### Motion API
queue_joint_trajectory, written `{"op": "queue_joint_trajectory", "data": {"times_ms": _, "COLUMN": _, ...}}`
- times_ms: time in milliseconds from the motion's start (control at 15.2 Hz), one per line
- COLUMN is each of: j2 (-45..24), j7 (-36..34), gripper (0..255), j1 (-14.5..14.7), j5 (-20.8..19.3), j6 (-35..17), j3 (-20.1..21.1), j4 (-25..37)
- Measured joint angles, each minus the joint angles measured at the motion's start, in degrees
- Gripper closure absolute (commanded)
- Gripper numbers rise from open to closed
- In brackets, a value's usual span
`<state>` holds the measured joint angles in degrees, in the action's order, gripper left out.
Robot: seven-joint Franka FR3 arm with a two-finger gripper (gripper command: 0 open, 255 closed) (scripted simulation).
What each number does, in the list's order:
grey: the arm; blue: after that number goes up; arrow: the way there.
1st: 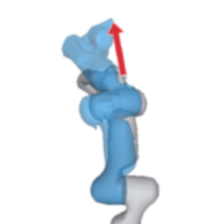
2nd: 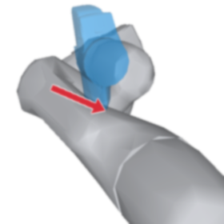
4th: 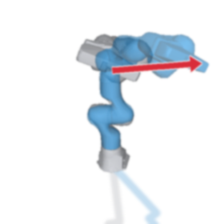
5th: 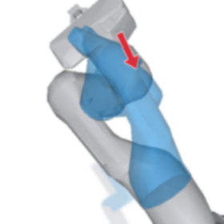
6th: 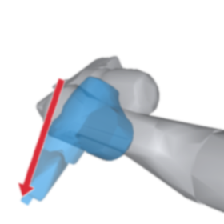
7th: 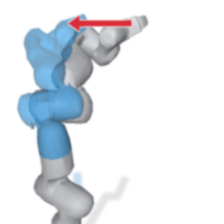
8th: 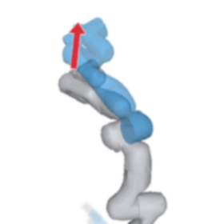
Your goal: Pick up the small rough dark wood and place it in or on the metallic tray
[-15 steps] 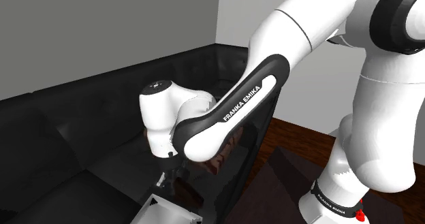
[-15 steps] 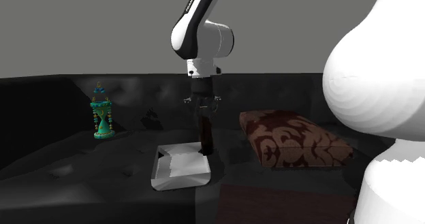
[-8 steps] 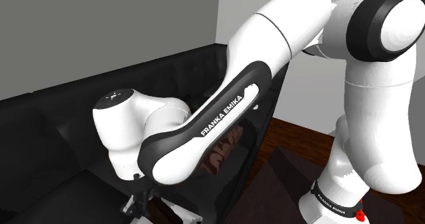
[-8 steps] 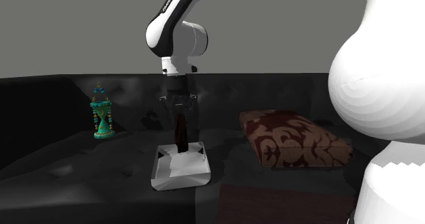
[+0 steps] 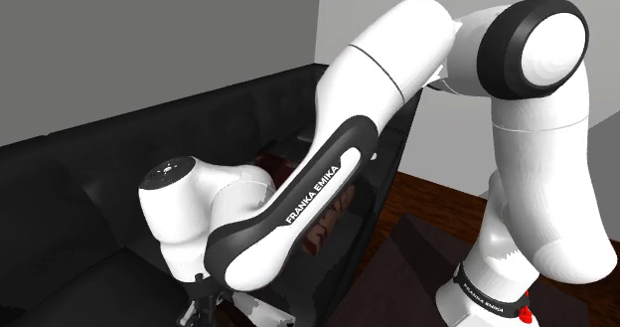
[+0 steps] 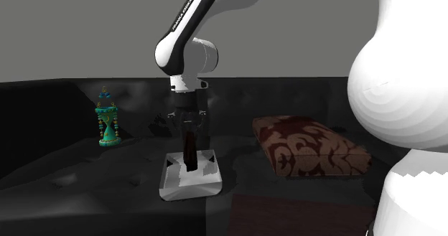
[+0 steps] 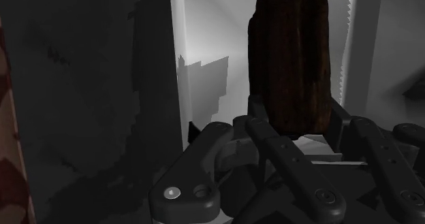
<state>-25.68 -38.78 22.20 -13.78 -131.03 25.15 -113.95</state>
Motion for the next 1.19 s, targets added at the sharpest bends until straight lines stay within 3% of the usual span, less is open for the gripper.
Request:
{"op": "queue_joint_trajectory", "data": {"times_ms": 858, "j2": -4.1, "j7": -1.4, "gripper": 255, "j1": 1.1, "j5": -2.3, "j6": -3.7, "j3": -1.5, "j4": 0.1}}
{"op": "queue_joint_trajectory", "data": {"times_ms": 924, "j2": -4.1, "j7": -1.4, "gripper": 0, "j1": 1.1, "j5": -2.3, "j6": -3.7, "j3": -1.5, "j4": 0.1}}
{"op": "queue_joint_trajectory", "data": {"times_ms": 1188, "j2": -4.1, "j7": -1.4, "gripper": 0, "j1": 1.1, "j5": -2.3, "j6": -3.7, "j3": -1.5, "j4": 0.1}}
